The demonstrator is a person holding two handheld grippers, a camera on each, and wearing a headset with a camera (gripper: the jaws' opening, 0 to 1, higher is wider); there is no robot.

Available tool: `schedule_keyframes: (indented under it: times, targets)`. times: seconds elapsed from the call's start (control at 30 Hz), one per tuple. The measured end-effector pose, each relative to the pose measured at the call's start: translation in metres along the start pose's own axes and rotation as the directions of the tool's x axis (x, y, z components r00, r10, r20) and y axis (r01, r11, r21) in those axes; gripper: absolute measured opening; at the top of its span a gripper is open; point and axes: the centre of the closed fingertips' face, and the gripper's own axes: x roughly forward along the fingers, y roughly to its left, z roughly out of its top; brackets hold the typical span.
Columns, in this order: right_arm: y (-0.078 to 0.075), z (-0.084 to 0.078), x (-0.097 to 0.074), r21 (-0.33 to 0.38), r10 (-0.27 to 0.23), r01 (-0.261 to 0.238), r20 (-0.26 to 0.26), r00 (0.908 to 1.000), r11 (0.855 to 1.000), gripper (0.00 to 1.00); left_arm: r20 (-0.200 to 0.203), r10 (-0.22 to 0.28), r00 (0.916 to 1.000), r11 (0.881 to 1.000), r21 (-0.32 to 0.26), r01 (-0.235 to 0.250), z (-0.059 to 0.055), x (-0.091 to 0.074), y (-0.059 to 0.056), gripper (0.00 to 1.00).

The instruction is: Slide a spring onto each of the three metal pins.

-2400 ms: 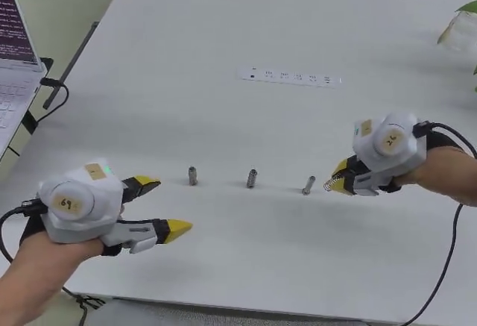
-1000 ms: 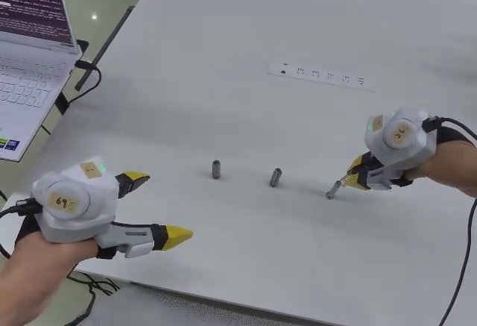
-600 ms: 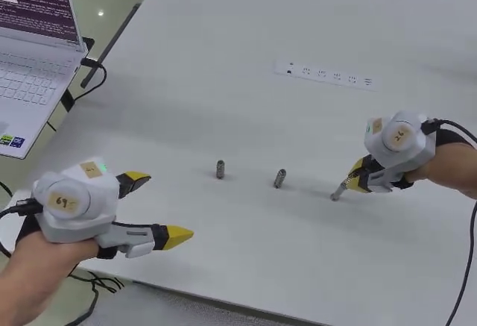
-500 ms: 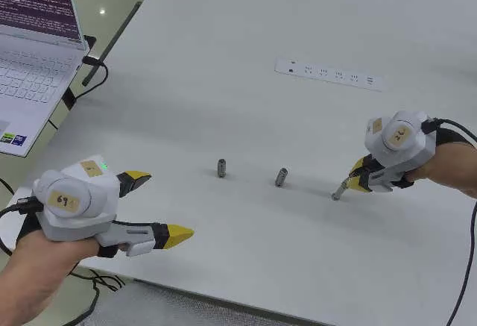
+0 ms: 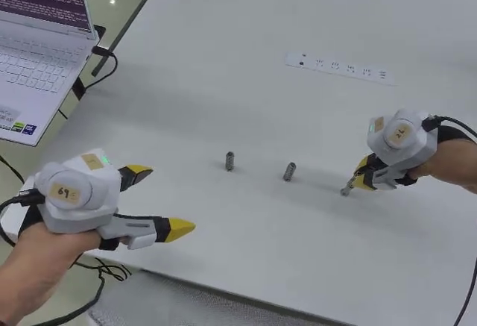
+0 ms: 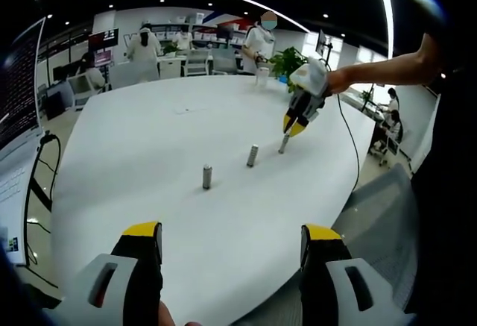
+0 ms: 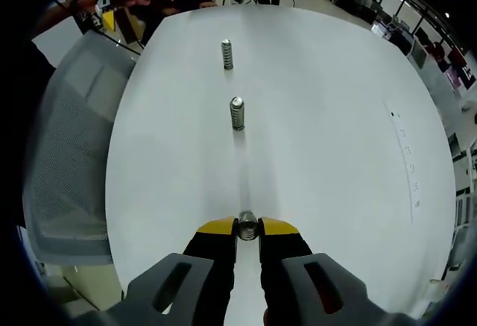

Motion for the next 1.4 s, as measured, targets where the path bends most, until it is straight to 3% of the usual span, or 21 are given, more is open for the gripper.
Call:
schedule_keyframes:
  times: [0.47, 0.83, 1.07, 1.4]
  targets:
    - [-0.001, -0.009, 0.023, -0.025, 0.034, -0.035, -0.043, 0.9985, 0.999, 0.09, -0.005, 0.016, 0.9999, 1.000, -0.007, -0.016, 0.002, -0.005, 0.003, 0.73]
    - [0.001, -0.008, 0.032, -0.024, 0.053, -0.054, -0.042, 0.9977, 0.998, 0.09, -0.012, 0.032, 0.9994, 0.999, -0.016, -0.032, 0.000, -0.010, 0.008, 0.72]
    - [0.003, -0.010, 0.031, -0.029, 0.058, -0.060, -0.051, 0.9970, 0.998, 0.14, -0.011, 0.036, 0.9993, 0.999, -0.020, -0.036, 0.000, -0.011, 0.009, 0.72]
    - [0.000, -0.013, 0.015, -0.003, 0.024, -0.024, -0.039, 0.9990, 1.000, 0.23, 0.001, 0.023, 0.9997, 1.000, -0.004, -0.023, 0.006, -0.007, 0.007, 0.72]
